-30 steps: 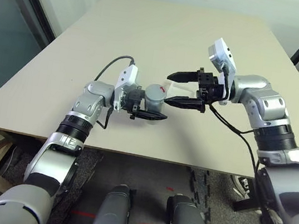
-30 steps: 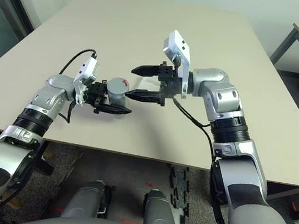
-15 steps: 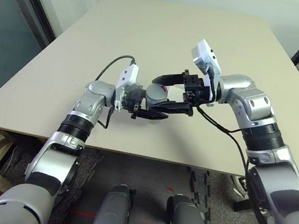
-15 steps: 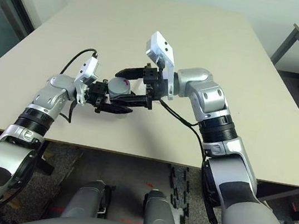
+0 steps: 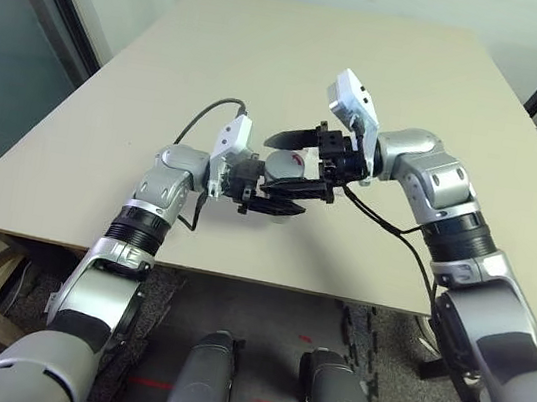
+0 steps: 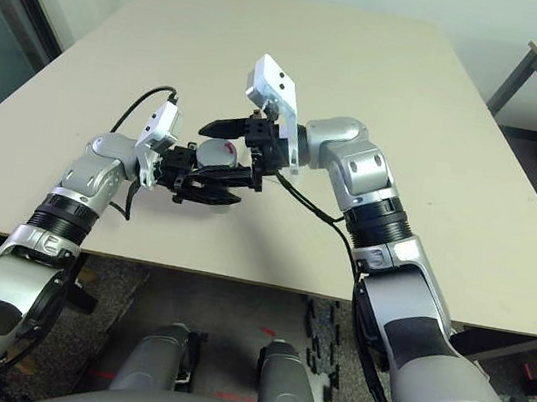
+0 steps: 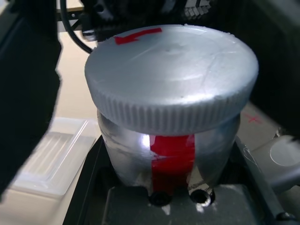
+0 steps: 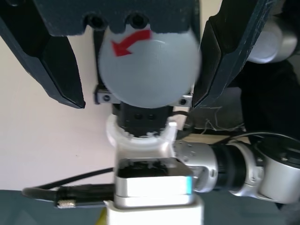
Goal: Pour the medicine from the bottle into the box.
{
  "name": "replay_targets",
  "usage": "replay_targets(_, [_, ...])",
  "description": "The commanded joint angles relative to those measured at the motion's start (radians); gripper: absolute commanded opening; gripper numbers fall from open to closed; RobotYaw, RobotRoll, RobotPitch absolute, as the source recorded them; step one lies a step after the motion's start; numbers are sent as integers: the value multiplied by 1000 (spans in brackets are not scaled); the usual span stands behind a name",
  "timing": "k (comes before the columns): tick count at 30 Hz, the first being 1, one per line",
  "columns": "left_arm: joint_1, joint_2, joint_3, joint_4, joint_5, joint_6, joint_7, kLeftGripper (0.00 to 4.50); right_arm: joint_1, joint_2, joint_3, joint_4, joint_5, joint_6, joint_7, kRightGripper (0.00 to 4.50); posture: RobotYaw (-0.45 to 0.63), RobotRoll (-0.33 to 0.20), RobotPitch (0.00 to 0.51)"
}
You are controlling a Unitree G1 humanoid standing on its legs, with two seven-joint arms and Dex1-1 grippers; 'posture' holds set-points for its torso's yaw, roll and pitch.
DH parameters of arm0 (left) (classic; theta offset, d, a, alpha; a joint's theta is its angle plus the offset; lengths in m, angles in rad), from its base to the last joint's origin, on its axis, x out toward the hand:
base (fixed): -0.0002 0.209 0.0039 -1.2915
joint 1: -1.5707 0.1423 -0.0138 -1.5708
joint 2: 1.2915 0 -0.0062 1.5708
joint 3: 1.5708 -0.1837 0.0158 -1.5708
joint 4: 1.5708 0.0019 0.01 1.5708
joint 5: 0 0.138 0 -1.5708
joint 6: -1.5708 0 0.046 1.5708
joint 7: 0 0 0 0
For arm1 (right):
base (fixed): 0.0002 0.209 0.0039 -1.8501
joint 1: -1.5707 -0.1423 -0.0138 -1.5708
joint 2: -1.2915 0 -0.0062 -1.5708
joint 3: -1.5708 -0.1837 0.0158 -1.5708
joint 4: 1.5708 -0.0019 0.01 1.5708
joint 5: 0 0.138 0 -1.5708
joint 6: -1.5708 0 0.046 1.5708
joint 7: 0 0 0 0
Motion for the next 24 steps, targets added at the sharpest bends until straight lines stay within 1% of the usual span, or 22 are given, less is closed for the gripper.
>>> replay_targets(1, [10, -2, -6, -20, -12, 10, 1, 2526, -19, 5, -7, 34, -13, -19, -14, 4500, -23, 0, 46])
replay_targets(7, [9, 1, -7, -16, -11, 14, -1, 2526, -27, -15, -39, 58, 0, -15, -22, 4500, -29, 0, 41])
replay_targets(11, [8, 9, -4, -14, -12, 13, -4, 2526, -19, -56, -68, 63, 6, -16, -26, 4500, -29, 0, 41])
replay_targets(18, [-1, 22, 7, 8, -5, 7, -7, 2526, -3, -193, -153, 62, 64, 7, -5, 4500, -38, 0, 41])
replay_targets(24, [-2, 25, 9, 18, -3, 2, -12, 2526, 35, -289, -206, 51, 60, 23, -1, 4500, -49, 0, 40])
